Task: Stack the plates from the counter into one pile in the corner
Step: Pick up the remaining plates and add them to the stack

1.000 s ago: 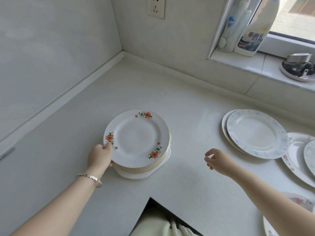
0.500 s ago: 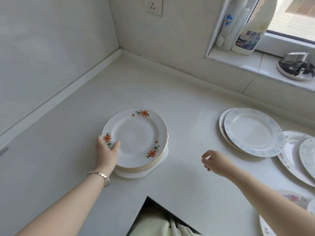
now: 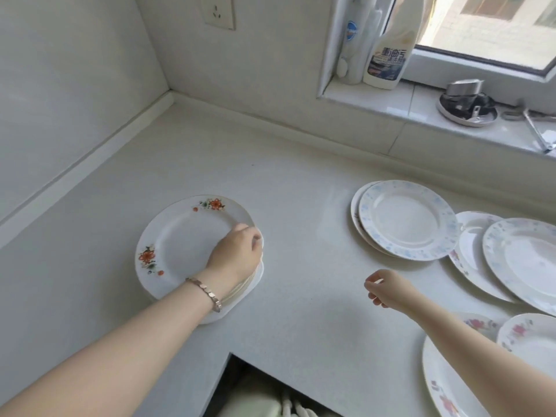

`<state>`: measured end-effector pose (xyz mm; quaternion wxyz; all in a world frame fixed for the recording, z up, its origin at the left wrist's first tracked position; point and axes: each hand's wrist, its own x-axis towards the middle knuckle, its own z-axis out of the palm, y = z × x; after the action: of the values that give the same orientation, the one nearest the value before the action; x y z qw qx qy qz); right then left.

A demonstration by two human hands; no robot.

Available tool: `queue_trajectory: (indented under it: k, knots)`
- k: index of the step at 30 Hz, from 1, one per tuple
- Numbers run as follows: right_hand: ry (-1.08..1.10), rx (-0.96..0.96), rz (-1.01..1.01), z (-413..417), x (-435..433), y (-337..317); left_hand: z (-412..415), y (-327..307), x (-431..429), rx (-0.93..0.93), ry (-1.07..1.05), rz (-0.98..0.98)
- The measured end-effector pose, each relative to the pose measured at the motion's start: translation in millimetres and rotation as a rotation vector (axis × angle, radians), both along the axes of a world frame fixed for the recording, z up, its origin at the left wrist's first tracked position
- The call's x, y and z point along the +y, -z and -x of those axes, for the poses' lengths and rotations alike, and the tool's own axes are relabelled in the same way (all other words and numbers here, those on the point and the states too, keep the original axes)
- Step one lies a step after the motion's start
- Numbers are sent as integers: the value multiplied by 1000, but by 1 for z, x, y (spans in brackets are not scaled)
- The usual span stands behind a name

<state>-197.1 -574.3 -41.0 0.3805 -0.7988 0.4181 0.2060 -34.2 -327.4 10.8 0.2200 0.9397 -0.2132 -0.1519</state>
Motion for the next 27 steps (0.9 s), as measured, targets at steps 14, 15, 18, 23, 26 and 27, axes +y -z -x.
queue_trajectory:
  k: [14, 15, 18, 23, 26, 27]
  knots:
    - [872, -283, -277, 22, -126, 11, 22, 27, -121, 170, 206, -389]
    - [917, -315, -301, 20, -130, 14, 22, 30, -120, 168, 198, -396]
    - [1021, -363, -346, 14, -136, 18, 19, 32, -116, 163, 169, -400]
    - [1183, -603, -510, 7, -135, 16, 18, 29, -114, 175, 130, -368]
    - [1113, -643, -484, 11, -131, 4, 22, 25, -109, 182, 132, -324]
    - [1088, -652, -488, 14, -129, -2, 22, 23, -105, 181, 134, -305]
